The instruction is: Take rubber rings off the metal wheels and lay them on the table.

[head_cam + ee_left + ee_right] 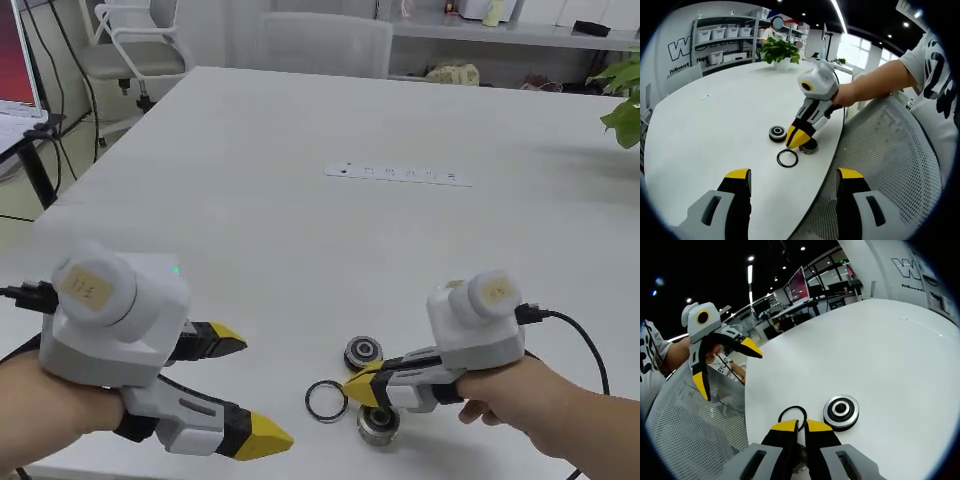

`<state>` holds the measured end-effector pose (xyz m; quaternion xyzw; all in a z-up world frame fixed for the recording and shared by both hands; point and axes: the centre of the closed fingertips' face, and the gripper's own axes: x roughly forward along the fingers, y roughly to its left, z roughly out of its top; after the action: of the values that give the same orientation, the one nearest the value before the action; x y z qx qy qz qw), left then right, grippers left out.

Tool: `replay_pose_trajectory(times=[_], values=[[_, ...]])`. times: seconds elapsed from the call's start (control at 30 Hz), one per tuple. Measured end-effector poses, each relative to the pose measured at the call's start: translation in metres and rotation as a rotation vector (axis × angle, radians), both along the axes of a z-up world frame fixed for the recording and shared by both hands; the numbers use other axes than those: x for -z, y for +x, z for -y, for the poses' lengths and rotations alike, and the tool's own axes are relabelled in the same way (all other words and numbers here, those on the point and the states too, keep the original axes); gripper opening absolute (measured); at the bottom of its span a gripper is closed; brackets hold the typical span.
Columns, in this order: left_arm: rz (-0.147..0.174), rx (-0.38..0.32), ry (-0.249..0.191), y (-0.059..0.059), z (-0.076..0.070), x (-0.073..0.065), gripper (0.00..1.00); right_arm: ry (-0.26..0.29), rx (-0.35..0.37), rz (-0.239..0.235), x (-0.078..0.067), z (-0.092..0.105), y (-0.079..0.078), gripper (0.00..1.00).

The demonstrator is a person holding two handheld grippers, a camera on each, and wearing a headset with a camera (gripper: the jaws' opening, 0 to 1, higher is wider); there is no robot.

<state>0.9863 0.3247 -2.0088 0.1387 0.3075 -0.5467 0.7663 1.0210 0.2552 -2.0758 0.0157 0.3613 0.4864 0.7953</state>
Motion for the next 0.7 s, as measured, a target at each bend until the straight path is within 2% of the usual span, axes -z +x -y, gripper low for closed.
replay_pose_trajectory(times=[0.17,0.4,0.47,0.7], values=[[-0.002,0.0,0.003,0.001,0.0,0.001,0.66,0.016,0.006,0.009,-0.005,0.0,0.001,0.05],[-0.002,0.002,0.008,0.005,0.001,0.001,0.66,0.064,0.018,0.027,-0.02,0.0,0.002,0.07],[0.007,0.006,0.011,0.007,0.002,0.0,0.65,0.084,0.026,0.024,-0.024,0.001,0.003,0.08],[0.019,0.018,0.011,0.012,0.007,-0.004,0.65,0.105,0.054,0.046,-0.035,0.01,0.008,0.1]])
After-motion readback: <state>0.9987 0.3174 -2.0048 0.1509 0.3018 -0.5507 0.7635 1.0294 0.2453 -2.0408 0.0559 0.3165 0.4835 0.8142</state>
